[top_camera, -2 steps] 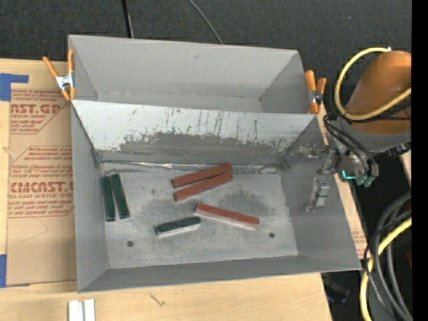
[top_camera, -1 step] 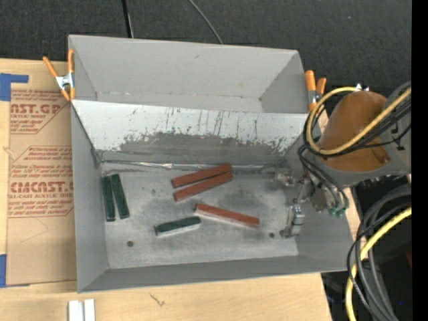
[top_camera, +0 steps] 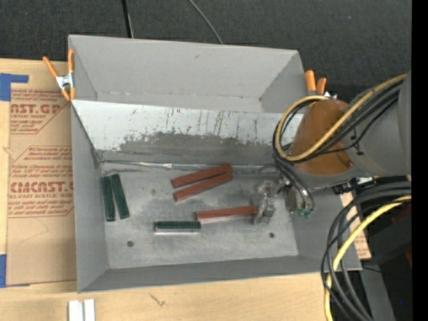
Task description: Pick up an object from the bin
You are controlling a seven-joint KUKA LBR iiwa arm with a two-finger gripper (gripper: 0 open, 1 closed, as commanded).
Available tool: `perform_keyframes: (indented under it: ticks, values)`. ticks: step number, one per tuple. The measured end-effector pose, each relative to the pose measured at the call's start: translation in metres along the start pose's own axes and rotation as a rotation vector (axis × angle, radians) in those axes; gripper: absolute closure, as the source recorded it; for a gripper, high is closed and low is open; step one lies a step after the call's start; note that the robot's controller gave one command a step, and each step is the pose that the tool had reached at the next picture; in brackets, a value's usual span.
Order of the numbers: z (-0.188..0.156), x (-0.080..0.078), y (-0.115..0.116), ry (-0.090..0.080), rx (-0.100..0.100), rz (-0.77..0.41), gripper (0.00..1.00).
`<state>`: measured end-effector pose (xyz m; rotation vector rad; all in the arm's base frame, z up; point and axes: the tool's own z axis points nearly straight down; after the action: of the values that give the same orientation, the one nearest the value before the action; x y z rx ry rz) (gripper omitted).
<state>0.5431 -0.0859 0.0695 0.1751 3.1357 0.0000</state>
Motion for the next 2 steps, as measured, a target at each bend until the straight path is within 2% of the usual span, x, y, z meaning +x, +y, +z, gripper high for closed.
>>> perform_keyframes:
  ticks: [1, 2]
  values:
    - [0.000, 0.000, 0.000, 0.000, 0.000, 0.000, 1.00]
    - [-0.048, 0.006, -0.013, 0.008, -0.001, -0.011, 1.00]
